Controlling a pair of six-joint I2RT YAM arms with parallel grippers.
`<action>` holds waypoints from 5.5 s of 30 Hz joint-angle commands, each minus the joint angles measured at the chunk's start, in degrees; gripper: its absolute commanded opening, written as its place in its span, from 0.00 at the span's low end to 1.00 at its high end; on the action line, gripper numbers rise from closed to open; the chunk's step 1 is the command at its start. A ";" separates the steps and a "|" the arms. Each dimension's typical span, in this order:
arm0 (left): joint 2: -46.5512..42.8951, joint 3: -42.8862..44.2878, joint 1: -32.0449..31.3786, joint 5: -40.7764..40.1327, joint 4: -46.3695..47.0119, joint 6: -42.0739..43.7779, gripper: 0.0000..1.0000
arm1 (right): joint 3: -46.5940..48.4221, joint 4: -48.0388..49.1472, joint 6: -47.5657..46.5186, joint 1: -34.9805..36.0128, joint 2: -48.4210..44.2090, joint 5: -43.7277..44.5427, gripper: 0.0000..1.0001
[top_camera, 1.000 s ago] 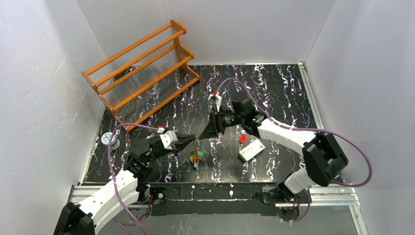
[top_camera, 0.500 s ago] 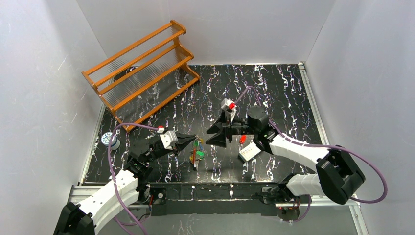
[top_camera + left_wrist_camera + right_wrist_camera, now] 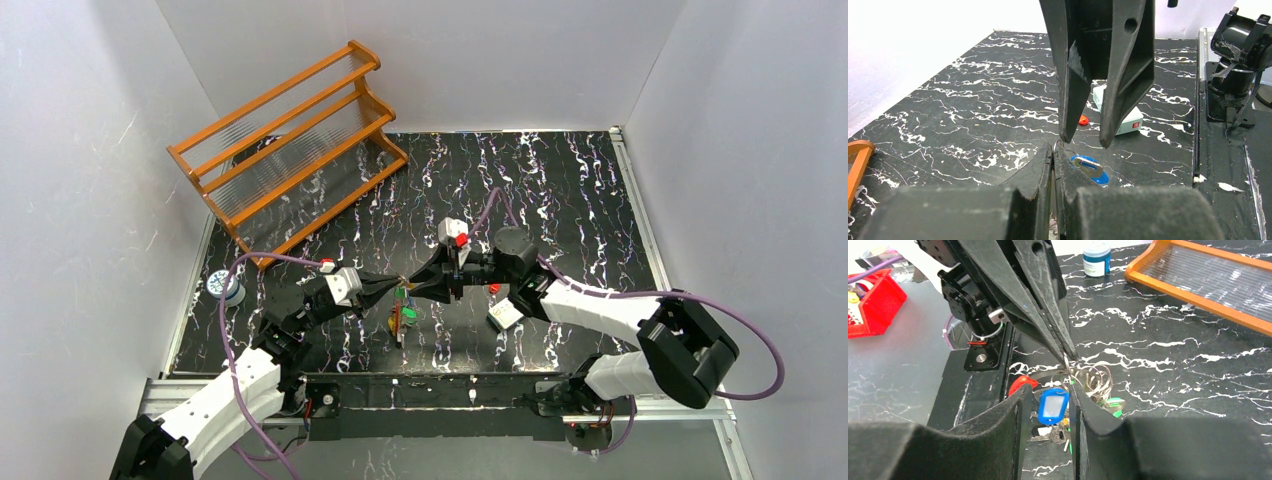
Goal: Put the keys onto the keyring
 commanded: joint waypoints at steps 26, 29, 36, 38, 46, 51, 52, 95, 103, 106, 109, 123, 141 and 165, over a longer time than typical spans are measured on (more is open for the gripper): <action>-1.28 0.71 -0.20 1.49 3.35 -0.58 0.00 | 4.52 5.32 -0.53 0.76 4.67 1.14 0.27; -1.21 0.77 -0.23 1.64 3.34 -0.60 0.00 | 4.53 5.89 0.02 0.70 4.96 0.69 0.27; -1.00 0.81 -0.22 1.95 3.33 -0.72 0.00 | 4.89 5.60 0.07 0.75 5.23 -0.71 0.08; -1.00 0.86 -0.23 1.98 3.33 -0.66 0.00 | 5.03 5.15 0.00 0.77 5.23 -0.90 0.01; -1.66 2.96 -0.19 1.51 -0.64 0.95 0.17 | 7.14 -5.18 -7.12 0.70 2.88 0.78 0.01; -2.62 9.24 -0.17 0.06 -15.62 9.07 0.27 | 11.62 -20.02 -16.68 0.77 0.95 2.70 0.01; -2.58 10.68 -0.21 -0.44 -20.59 11.05 0.28 | 12.81 -23.24 -18.45 0.72 0.73 3.10 0.01; 10.83 22.61 -0.25 9.83 -47.74 27.50 0.15 | 25.33 -45.51 -28.06 8.77 5.70 12.63 0.01; 11.53 22.04 -0.42 8.83 -47.75 27.19 0.06 | 25.07 -45.19 -28.06 8.81 5.50 12.56 0.01; 11.11 22.04 -0.48 7.71 -47.73 27.04 0.00 | 24.99 -45.12 -28.04 8.84 5.48 12.77 0.01; 10.42 22.04 -0.46 6.30 -47.73 26.82 0.00 | 23.98 -43.30 -27.50 8.87 5.00 14.99 0.01; 0.92 13.82 -0.51 1.89 -29.65 14.80 0.00 | 14.95 -30.70 -25.35 8.77 -2.43 22.89 0.49; -4.92 -1.56 -0.51 1.63 8.69 -1.06 0.00 | 12.06 -27.10 -19.54 8.69 -6.53 18.98 0.54; -3.02 -0.49 -0.51 2.32 8.69 -0.70 0.00 | 11.07 -31.66 -19.73 8.68 -2.34 17.60 0.11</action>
